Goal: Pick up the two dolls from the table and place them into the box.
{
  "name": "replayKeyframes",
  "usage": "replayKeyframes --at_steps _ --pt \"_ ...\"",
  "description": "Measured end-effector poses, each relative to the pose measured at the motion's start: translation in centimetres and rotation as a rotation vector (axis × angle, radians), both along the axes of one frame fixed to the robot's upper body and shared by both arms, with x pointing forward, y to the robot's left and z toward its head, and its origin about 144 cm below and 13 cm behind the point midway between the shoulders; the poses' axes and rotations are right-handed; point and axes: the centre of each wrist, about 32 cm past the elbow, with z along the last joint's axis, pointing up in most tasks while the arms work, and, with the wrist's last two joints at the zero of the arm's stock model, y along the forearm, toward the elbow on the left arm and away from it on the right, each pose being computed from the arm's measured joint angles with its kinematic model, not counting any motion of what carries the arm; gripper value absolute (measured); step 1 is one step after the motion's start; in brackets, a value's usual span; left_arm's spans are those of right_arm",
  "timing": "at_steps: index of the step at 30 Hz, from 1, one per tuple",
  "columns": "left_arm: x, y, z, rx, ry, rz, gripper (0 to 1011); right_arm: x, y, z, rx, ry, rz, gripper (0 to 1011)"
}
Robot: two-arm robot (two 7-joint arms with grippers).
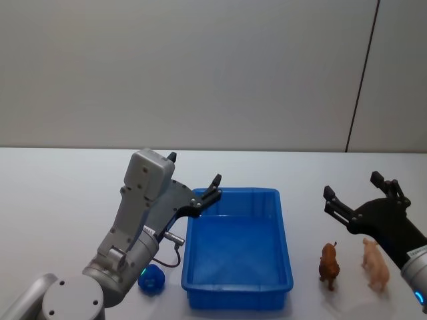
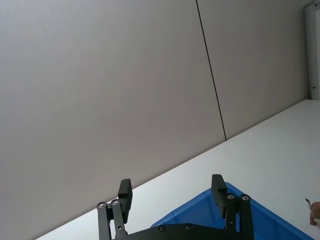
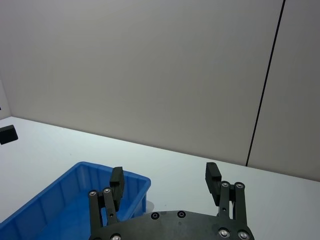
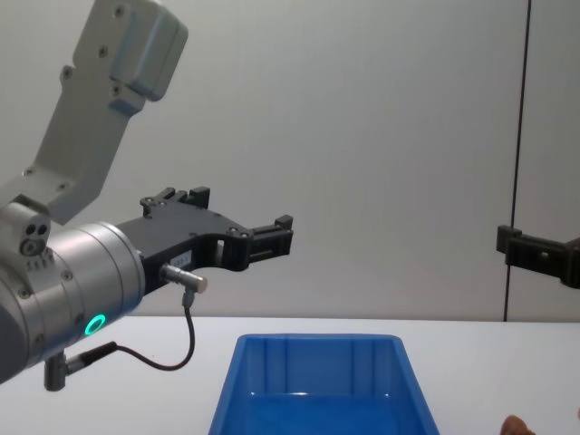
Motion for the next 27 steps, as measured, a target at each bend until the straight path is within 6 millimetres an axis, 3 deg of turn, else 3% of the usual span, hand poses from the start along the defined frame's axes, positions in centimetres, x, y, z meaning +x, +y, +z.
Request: replayKeyframes --at_steps 27 --pt "0.0 0.0 0.0 0.0 0.0 0.0 1002 0.01 -0.05 0.0 -0.001 0.0 0.0 1001"
